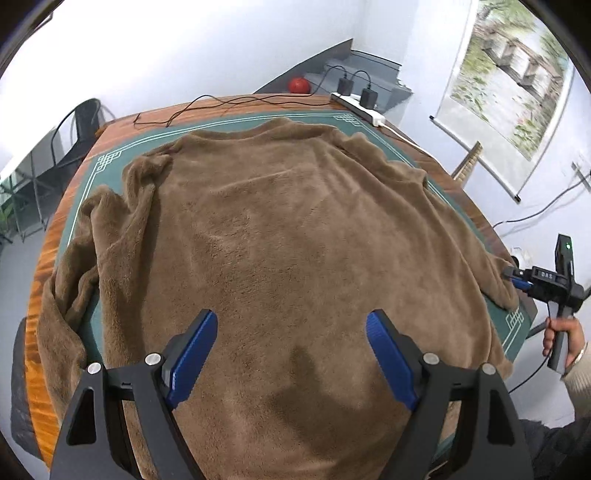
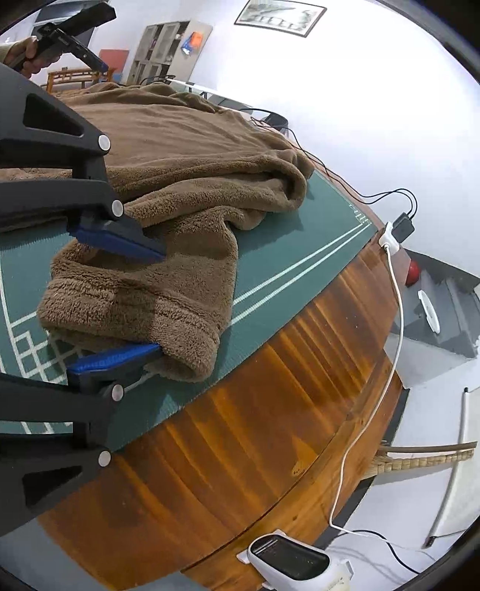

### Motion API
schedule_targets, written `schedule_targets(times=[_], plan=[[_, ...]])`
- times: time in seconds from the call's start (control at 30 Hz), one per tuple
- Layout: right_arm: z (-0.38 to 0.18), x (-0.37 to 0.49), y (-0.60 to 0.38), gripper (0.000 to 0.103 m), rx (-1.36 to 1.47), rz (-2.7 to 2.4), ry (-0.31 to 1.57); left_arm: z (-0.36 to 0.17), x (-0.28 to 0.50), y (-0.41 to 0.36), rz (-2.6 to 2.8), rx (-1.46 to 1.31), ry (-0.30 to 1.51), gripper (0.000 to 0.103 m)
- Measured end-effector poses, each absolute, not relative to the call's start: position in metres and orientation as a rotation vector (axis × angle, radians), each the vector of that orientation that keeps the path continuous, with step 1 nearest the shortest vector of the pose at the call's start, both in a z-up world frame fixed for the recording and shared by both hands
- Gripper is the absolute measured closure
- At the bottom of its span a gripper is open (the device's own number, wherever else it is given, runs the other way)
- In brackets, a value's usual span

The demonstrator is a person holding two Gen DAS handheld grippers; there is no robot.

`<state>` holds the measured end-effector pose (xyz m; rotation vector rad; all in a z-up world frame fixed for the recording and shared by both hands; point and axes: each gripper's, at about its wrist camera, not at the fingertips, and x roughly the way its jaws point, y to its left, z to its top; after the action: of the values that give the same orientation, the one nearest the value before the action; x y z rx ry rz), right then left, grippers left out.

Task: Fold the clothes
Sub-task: 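Grasp a sleeve cuff with the right gripper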

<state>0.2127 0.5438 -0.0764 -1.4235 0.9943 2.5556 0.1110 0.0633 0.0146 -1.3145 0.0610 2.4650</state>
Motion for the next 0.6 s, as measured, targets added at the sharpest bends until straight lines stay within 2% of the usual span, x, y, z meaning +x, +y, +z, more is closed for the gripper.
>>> schedule_targets(times=[0.33, 0.6], plan=[[-0.085, 0.213, 0.559, 0.054, -1.341, 2.522, 1.118, 0.001, 0.108, 0.059, 2.464, -1.396, 0.015, 0.016], [-0.09, 0.205, 0.543, 0.054, -1.411, 2.594, 1.155, -0.009, 0.109, 0.064, 2.442, -1.439, 0.009, 0.016]])
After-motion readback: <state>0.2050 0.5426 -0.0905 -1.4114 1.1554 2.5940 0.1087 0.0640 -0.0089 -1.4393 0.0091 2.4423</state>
